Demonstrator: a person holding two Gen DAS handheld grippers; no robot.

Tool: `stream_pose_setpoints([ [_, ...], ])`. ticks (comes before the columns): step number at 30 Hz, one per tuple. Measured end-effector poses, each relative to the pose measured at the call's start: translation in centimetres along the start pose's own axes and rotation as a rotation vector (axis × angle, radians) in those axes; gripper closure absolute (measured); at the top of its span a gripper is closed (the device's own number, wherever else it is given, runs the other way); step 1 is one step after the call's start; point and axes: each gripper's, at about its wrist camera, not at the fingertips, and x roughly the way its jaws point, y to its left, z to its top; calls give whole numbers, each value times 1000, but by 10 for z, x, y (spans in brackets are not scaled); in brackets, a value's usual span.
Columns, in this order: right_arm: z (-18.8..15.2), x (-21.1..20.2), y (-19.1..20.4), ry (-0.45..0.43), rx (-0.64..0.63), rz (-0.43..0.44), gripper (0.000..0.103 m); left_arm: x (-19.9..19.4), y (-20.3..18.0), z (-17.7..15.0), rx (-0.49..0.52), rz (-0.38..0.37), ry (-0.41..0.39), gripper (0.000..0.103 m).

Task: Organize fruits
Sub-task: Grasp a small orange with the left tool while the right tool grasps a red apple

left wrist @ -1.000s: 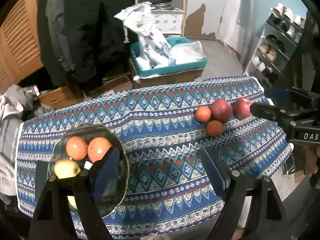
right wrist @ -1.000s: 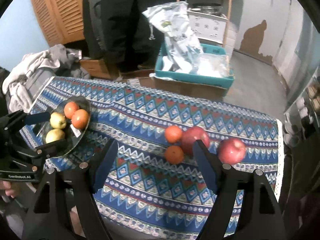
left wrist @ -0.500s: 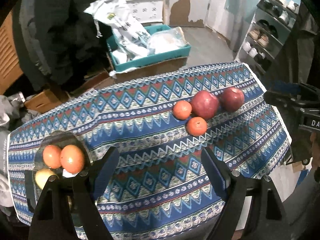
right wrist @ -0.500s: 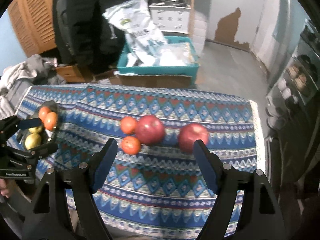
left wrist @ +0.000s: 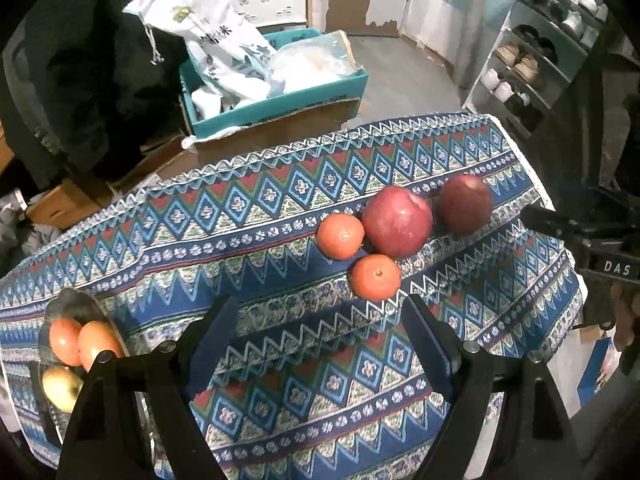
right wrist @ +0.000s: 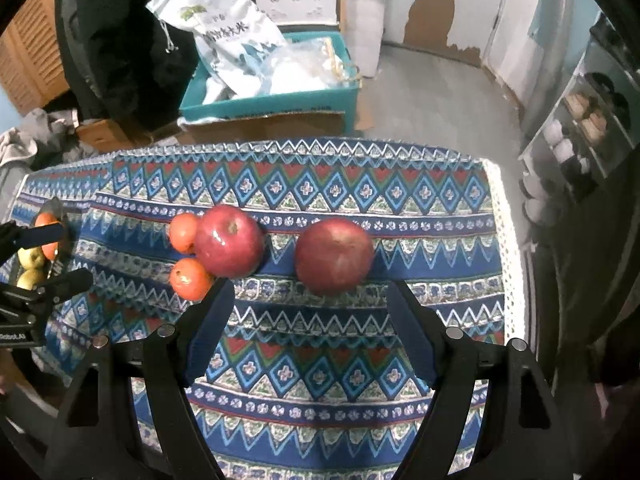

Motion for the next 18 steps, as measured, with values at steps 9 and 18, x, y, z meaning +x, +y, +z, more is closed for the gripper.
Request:
stream_pose_setpoints([
  [9, 6, 44, -4, 55, -22, -14, 24, 38, 0, 13, 2, -6, 34, 18],
  [18, 8, 85, -32, 113, 101, 50, 24, 64, 3, 17, -25, -53, 76, 18],
])
